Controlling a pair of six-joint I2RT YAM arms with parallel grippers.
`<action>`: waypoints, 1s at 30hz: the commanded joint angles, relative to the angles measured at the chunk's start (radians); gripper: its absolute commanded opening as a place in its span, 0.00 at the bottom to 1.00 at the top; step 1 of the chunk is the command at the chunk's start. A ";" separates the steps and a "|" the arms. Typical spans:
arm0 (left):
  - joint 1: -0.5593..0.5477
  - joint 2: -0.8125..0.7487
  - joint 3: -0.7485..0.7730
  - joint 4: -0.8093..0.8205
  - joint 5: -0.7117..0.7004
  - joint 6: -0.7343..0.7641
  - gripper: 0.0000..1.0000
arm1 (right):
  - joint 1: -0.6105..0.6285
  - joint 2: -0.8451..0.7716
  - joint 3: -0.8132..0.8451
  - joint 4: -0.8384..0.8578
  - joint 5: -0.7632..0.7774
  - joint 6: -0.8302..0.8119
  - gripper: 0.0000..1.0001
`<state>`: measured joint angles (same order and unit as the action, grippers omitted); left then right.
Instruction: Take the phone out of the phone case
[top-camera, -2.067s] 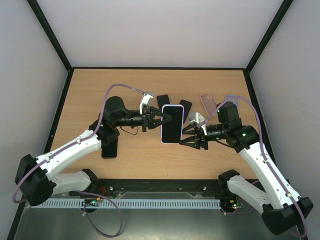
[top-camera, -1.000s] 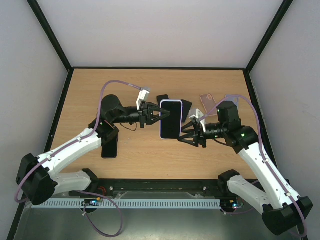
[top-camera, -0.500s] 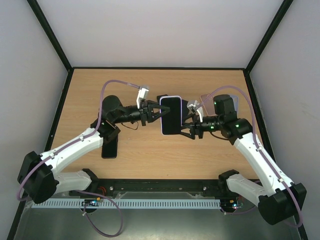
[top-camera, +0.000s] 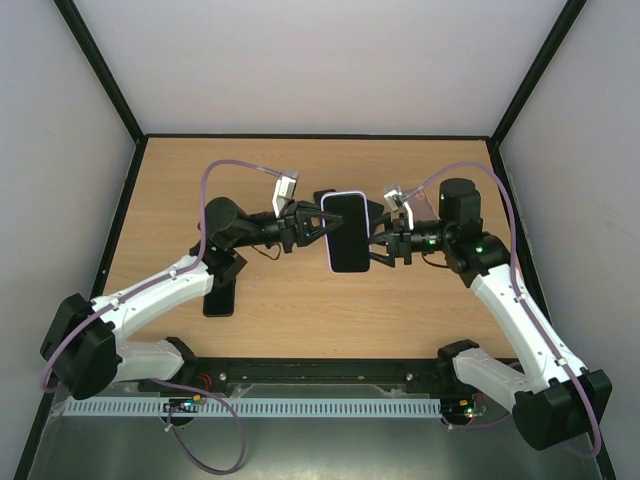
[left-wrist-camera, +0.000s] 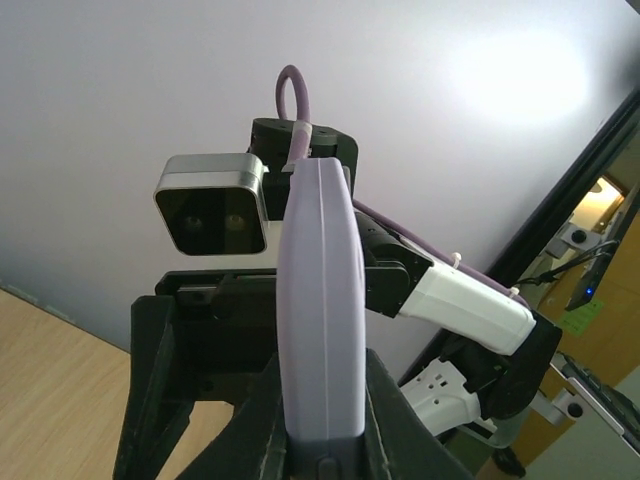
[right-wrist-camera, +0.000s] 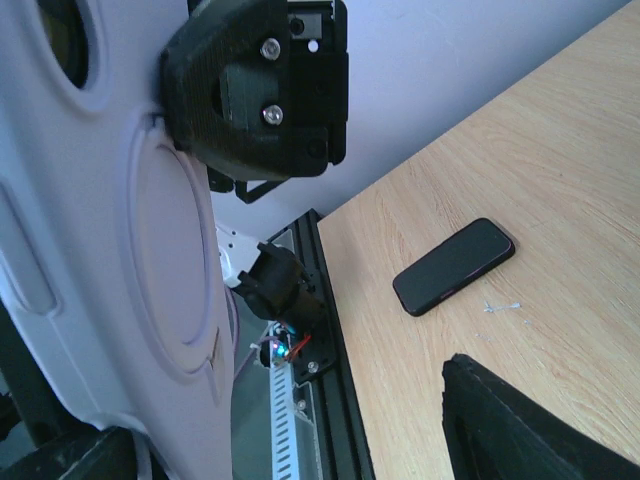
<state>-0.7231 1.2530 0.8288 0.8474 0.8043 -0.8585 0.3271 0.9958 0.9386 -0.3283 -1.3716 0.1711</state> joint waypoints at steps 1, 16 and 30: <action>-0.033 0.071 -0.036 -0.151 0.058 0.013 0.03 | 0.006 -0.035 0.094 0.207 -0.048 0.117 0.58; 0.079 0.133 -0.018 -0.288 -0.259 0.046 0.43 | 0.004 -0.089 -0.118 -0.011 0.255 0.158 0.02; -0.162 -0.002 -0.109 -0.568 -0.908 0.346 0.63 | 0.000 0.017 -0.207 -0.284 0.672 0.297 0.02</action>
<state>-0.7567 1.2797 0.7483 0.3710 0.1844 -0.6666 0.3229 0.9962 0.7078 -0.5125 -0.8371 0.4271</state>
